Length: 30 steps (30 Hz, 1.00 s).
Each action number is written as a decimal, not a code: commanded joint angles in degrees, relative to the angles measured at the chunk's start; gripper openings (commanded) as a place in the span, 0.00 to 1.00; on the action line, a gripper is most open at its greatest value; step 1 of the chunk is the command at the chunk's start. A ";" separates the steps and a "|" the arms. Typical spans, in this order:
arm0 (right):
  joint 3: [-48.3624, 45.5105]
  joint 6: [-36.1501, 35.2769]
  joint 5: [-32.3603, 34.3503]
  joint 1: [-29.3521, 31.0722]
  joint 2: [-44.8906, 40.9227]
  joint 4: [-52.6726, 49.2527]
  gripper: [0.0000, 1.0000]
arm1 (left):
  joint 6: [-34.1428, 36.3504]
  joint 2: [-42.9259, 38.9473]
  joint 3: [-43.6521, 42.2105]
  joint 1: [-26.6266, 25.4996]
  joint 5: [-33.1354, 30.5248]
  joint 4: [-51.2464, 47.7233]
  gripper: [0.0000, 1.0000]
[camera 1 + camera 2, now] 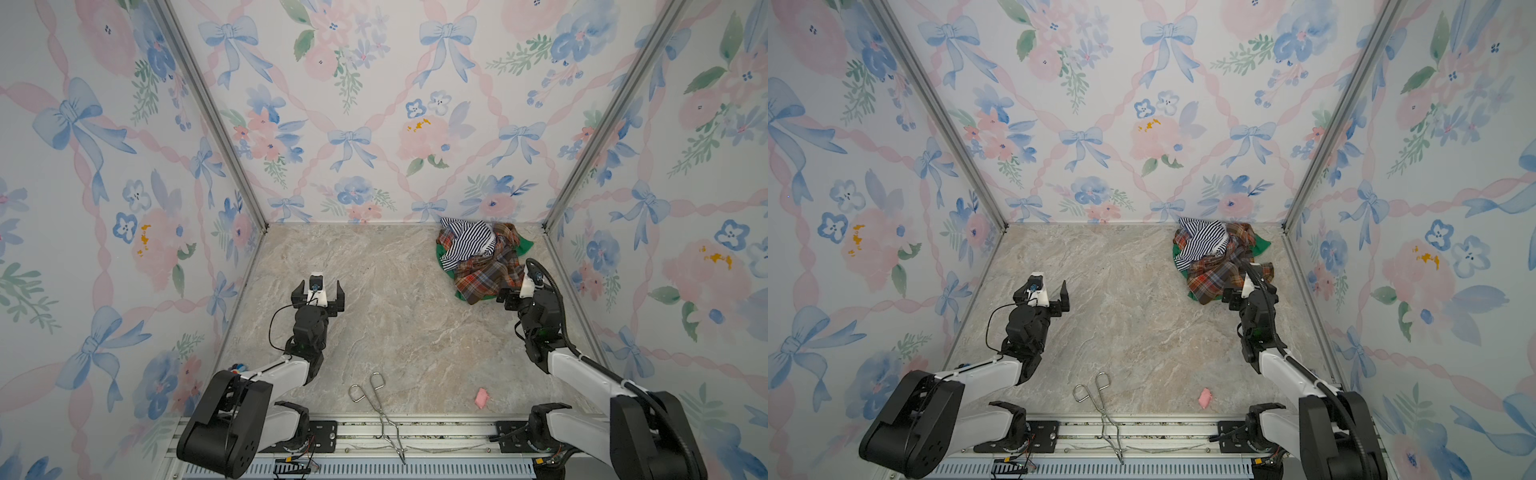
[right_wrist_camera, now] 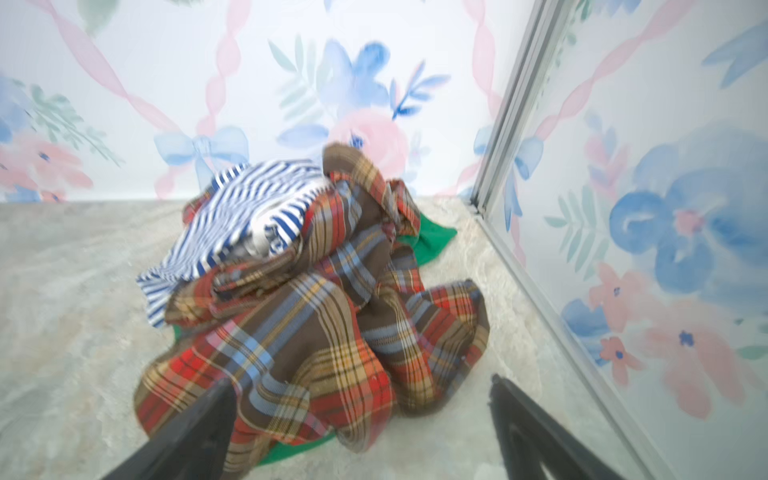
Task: Pick out a specific cloth from the pile
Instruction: 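Raise both arms and move the right gripper toward the clothes pile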
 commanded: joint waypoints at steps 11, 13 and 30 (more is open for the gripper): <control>12.25 25.96 -5.76 -2.22 -6.16 -54.32 0.97 | 11.56 -4.98 31.59 -27.78 29.27 -50.11 0.98; 9.87 28.20 -10.38 -4.83 -4.99 -51.44 0.98 | 16.17 -4.27 33.36 -31.64 27.31 -52.05 0.98; 34.71 19.89 4.22 16.15 22.97 -55.54 0.55 | 18.82 -2.13 28.20 -26.77 24.48 -44.02 0.98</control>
